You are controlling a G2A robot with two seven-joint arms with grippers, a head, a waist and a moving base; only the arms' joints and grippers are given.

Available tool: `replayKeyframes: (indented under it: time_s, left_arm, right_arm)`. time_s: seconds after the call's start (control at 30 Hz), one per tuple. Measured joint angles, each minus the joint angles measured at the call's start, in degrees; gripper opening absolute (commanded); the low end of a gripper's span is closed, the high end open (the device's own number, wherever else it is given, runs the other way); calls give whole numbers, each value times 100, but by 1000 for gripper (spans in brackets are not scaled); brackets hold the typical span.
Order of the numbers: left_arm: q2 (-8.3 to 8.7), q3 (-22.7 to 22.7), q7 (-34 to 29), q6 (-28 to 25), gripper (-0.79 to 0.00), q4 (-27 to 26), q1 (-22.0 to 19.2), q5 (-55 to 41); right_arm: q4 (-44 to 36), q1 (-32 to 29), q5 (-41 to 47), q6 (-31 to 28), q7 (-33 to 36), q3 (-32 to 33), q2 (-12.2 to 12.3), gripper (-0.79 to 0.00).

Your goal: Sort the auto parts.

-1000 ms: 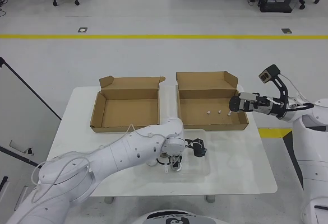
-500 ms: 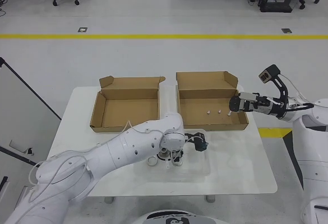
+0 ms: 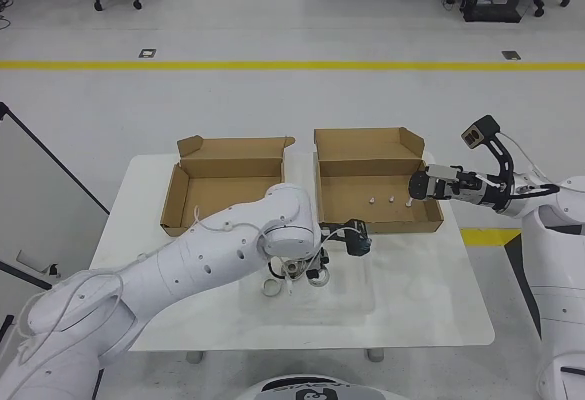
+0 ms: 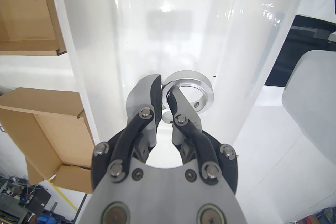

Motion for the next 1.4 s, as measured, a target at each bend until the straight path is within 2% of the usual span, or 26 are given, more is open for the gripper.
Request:
replayKeyframes:
  time_s: [0.37, 0.5, 0.63, 0.73, 0.87, 1.07, 1.2, 1.4]
  left_arm:
    - [-4, 7, 7, -4, -785, 7, 2, 1]
    - [32, -170, 431, 89, -785, 63, 109, 12]
    - [171, -772, 824, -54, -785, 90, 158, -648]
    - [338, -1324, 1024, -257, -785, 30, 310, -1163]
    - [579, -2122, 1313, -445, -785, -193, 677, -1773]
    - [849, -3110, 1646, -725, -785, -524, 1337, -2728]
    - [961, -3618, 1888, -981, -785, -573, 1738, -3543]
    - [1025, -4015, 2049, -1479, -785, -567, 1946, -4758]
  right_arm:
    - [0, 0, 0, 0, 0, 0, 0, 0]
    - [0, 0, 0, 0, 0, 0, 0, 0]
    - [0, 0, 0, 0, 0, 0, 0, 0]
    - [0, 0, 0, 0, 0, 0, 0, 0]
    - [0, 0, 0, 0, 0, 0, 0, 0]
    - [0, 0, 0, 0, 0, 0, 0, 0]
    - [0, 0, 0, 0, 0, 0, 0, 0]
    - [0, 0, 0, 0, 0, 0, 0, 0]
